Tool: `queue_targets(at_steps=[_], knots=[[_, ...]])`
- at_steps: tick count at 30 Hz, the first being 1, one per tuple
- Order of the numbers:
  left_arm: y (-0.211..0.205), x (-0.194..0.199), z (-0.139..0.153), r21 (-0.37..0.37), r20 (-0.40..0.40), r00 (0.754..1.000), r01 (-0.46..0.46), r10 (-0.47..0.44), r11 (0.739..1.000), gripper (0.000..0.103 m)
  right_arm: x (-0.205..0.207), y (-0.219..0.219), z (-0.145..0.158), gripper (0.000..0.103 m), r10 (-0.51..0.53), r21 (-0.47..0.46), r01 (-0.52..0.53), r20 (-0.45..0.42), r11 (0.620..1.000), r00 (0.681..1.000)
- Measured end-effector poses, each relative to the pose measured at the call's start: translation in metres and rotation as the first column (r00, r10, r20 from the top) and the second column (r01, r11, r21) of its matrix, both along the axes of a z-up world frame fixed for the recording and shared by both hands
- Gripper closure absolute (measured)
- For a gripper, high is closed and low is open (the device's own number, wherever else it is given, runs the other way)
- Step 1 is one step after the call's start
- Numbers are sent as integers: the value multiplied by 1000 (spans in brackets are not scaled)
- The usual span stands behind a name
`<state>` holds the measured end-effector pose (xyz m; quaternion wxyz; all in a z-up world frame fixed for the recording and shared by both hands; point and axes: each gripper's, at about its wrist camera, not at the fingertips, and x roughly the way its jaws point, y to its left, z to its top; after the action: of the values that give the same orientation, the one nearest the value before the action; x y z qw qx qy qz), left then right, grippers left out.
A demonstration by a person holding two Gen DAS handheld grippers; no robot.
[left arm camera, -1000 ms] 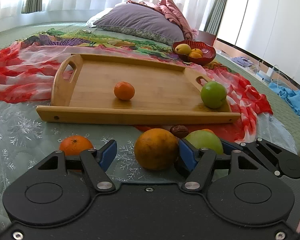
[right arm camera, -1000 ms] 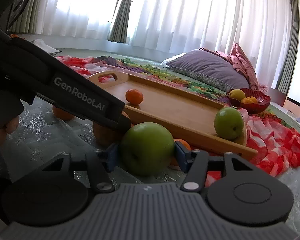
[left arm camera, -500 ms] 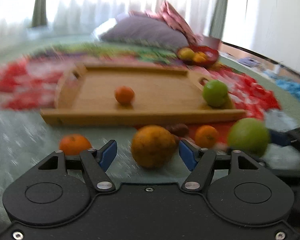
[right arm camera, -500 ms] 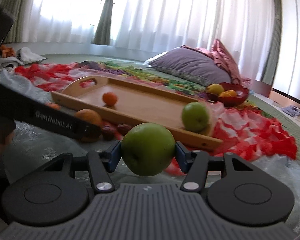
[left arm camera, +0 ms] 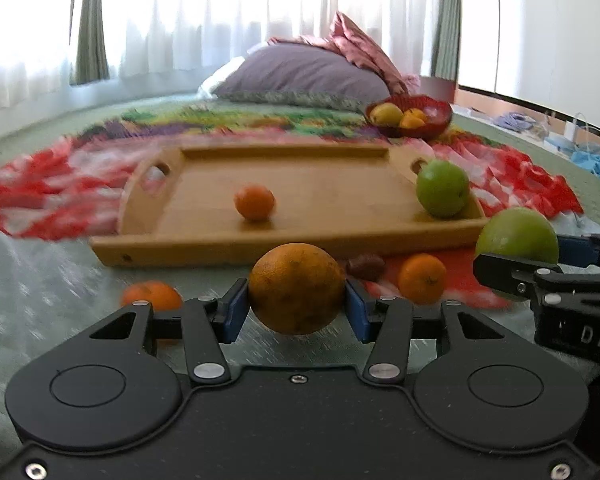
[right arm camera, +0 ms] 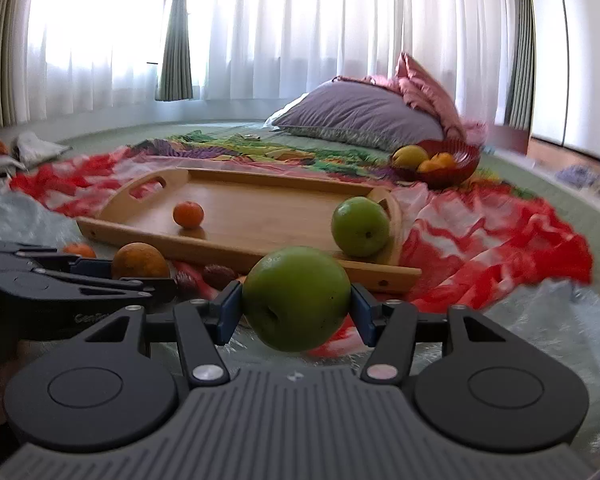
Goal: Organize fruits
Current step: 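Carry the brown orange onto the tray and release it while the right releases the apple beside the first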
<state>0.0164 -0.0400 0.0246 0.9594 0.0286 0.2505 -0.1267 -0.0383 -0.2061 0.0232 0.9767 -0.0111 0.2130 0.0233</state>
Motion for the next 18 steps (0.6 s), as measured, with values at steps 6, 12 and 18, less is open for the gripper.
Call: queue_targets(at_steps=[6, 12, 18], knots=[[17, 22, 36, -26, 34, 999, -22, 23, 999, 55, 23, -15, 20, 43, -19, 75, 19, 6, 997, 1000], [39, 72, 70, -63, 5, 1000, -27, 27, 998, 55, 68, -38, 51, 42, 22, 166, -19, -12, 986, 1000], [50, 130, 85, -47, -53, 998, -35, 33, 998, 55, 133, -50, 70, 43, 22, 165, -7, -89, 986, 996]])
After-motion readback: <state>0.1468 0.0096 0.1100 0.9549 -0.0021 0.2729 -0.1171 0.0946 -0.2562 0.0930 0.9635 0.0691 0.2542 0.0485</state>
